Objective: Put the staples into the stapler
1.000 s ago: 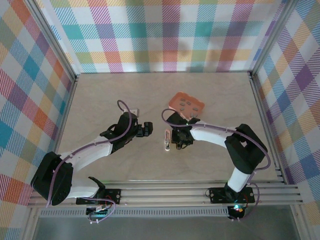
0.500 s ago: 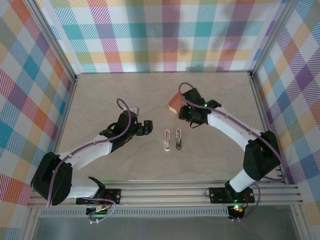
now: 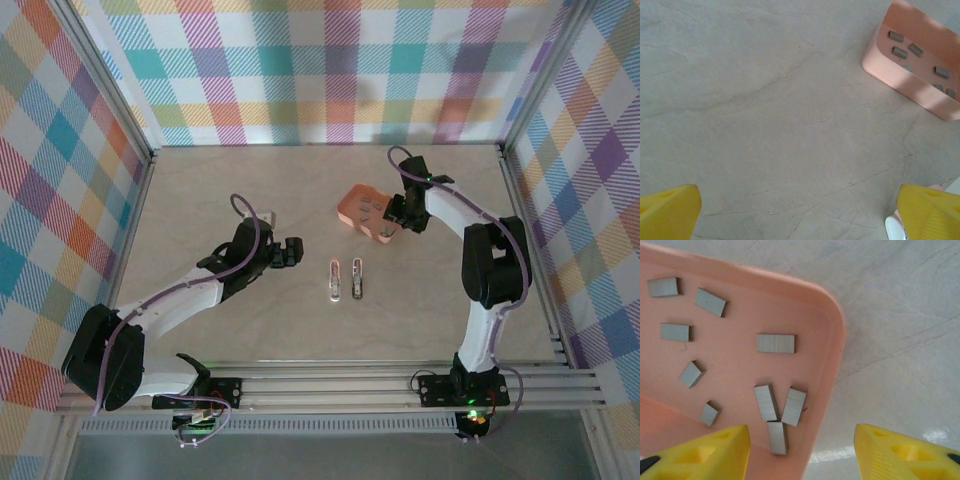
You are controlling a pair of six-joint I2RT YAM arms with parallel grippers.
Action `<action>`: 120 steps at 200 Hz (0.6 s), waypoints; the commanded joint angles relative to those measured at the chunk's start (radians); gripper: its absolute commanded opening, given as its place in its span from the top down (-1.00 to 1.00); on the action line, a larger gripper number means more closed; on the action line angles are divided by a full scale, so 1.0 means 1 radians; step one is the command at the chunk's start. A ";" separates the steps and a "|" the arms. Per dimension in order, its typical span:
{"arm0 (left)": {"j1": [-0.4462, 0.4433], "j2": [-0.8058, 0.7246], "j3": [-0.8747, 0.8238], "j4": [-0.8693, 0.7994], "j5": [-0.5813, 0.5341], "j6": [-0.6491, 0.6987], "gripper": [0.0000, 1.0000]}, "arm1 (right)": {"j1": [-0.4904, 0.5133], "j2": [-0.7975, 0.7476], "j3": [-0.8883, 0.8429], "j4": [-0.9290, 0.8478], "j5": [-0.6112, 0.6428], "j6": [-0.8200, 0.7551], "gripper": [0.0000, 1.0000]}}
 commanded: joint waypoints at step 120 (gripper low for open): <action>0.012 0.033 0.052 -0.017 0.020 -0.005 -0.99 | -0.044 -0.037 -0.083 -0.085 -0.008 -0.103 -0.02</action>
